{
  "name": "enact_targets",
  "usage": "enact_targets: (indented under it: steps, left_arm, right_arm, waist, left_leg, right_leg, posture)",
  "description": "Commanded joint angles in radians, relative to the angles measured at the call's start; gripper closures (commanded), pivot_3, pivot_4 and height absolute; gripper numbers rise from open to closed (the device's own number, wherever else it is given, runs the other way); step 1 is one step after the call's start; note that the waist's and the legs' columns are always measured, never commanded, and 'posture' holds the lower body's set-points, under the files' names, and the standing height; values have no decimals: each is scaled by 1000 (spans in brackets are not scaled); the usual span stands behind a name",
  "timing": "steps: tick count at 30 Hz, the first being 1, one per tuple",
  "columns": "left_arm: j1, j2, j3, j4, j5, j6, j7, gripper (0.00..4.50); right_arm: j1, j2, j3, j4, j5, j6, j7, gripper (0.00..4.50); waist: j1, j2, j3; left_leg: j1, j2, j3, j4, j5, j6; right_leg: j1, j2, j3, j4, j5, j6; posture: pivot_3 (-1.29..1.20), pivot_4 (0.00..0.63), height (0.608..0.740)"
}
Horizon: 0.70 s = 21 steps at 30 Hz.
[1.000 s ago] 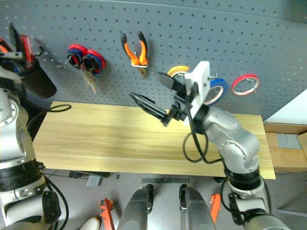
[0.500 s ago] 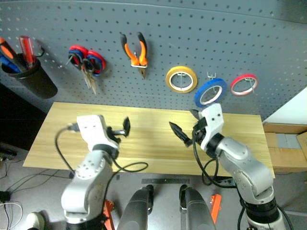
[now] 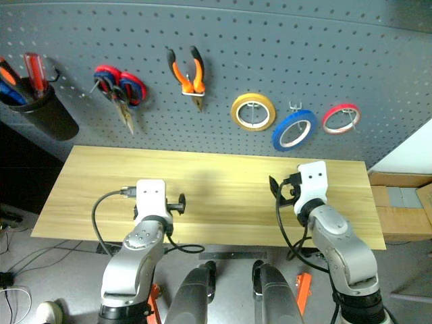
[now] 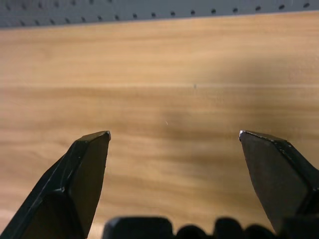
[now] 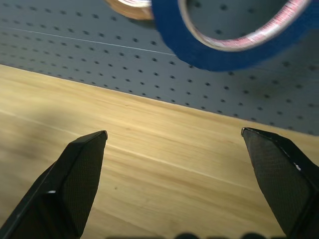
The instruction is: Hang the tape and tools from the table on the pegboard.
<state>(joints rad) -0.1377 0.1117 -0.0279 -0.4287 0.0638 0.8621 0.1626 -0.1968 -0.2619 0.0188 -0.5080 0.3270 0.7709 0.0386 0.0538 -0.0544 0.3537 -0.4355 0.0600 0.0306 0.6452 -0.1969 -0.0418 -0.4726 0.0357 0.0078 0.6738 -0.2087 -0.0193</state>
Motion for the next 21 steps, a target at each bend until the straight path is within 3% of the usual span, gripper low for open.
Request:
enact_targets:
  steps: [1,8,13,21]
  left_arm:
    - [-14,-1,-8,-8,23,-13,-7,49]
    - [-31,-12,-3,-4,19,-4,-31,49]
    - [-3,-35,68,-24,-63,-27,-102,49]
    - [15,-37,156,15,-119,-70,-138,49]
  right_arm:
    - [-5,14,-28,-16,-19,2,-16,0]
    - [-7,35,-25,-13,-40,1,-14,0]
    - [1,48,-10,24,-61,-41,-5,0]
    - [-13,78,18,149,-121,-149,8,0]
  waist:
    - [-1,0,0]
    - [-3,1,-3]
    - [-4,0,-23]
    - [-1,0,-93]
  left_leg:
    - [0,0,0,0,0,0]
    - [0,0,0,0,0,0]
    - [0,0,0,0,0,0]
    - [2,0,0,0,0,0]
  right_leg:
    - [0,0,0,0,0,0]
    - [0,0,0,0,0,0]
    - [0,0,-1,-1,0,0]
    - [3,0,-3,-2,0,0]
  posture:
    - [157,303,740]
    - [159,298,740]
    - [189,238,740]
    - [216,130,740]
